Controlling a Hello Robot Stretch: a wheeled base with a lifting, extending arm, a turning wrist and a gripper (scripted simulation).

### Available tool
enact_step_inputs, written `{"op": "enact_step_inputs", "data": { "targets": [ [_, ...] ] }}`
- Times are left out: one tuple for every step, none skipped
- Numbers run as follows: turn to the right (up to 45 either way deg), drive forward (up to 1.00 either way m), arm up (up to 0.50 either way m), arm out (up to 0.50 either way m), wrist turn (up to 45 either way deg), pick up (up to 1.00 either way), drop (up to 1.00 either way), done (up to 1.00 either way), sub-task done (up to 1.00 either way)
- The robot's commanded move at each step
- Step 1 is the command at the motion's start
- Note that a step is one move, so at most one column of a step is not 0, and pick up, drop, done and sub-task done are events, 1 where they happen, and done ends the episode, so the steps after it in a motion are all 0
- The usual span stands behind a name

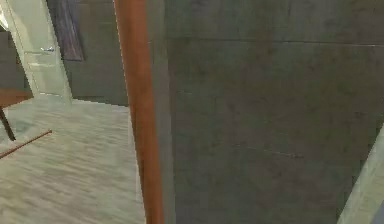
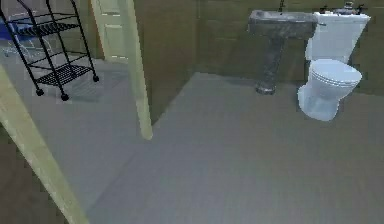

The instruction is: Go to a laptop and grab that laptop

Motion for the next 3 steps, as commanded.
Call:
{"op": "enact_step_inputs", "data": {
  "targets": [
    [-45.0,0.00,0.00,0.00,0.0,0.00,0.00,0.00,0.00],
    [-9.0,0.00,0.00,0.00,0.0,0.00,0.00,0.00,0.00],
    [0.0,1.00,0.00,0.00,0.0,0.00,0.00,0.00,0.00]
  ]
}}
